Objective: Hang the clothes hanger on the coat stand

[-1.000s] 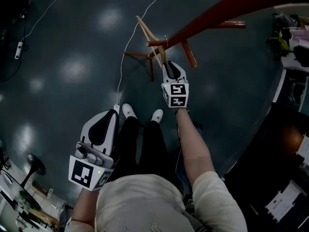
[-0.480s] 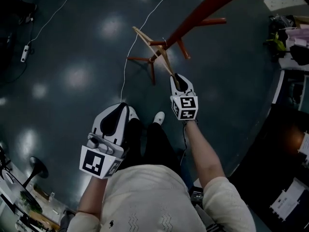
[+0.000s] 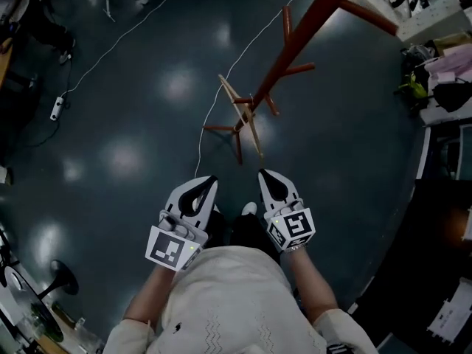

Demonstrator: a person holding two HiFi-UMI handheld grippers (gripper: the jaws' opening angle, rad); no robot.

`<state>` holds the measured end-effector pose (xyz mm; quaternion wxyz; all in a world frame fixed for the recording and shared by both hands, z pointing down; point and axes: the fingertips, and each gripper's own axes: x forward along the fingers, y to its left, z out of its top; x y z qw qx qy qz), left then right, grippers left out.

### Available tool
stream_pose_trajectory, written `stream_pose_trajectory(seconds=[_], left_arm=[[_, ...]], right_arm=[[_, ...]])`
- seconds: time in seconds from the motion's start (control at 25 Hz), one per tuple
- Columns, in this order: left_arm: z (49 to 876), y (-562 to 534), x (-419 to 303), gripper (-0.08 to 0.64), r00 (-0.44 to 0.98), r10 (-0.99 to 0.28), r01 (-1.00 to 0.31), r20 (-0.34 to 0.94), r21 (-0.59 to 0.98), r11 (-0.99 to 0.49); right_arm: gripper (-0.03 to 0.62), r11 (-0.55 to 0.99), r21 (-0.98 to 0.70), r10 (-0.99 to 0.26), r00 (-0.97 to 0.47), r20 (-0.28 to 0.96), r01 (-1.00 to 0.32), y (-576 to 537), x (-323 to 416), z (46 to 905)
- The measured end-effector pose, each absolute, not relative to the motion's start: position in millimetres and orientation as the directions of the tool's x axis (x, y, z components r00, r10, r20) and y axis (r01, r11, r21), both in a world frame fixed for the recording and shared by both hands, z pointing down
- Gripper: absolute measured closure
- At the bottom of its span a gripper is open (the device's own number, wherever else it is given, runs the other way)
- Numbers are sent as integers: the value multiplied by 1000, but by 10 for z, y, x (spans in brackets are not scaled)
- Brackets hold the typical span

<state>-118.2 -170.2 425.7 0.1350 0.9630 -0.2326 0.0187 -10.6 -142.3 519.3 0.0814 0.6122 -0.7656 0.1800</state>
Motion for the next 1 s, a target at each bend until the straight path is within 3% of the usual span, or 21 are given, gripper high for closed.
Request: stream_pose_trajectory(seconds=[0.28, 0.48, 1.0], left_arm=[[3937, -1660, -1304, 548, 873, -484, -481, 54, 249, -841], [3606, -1465, -1277, 548, 896, -444, -435, -6, 184, -881], [3550, -1379, -1356, 548, 875, -484, -474, -23, 170, -864]], right_arm=[[572, 199, -190, -950, -237, 204, -961, -1336, -431, 4088], [572, 189, -230, -968, -220, 120, -955, -1234, -470, 3532], [572, 270, -235, -948, -300, 104, -934, -1080, -715, 3418]])
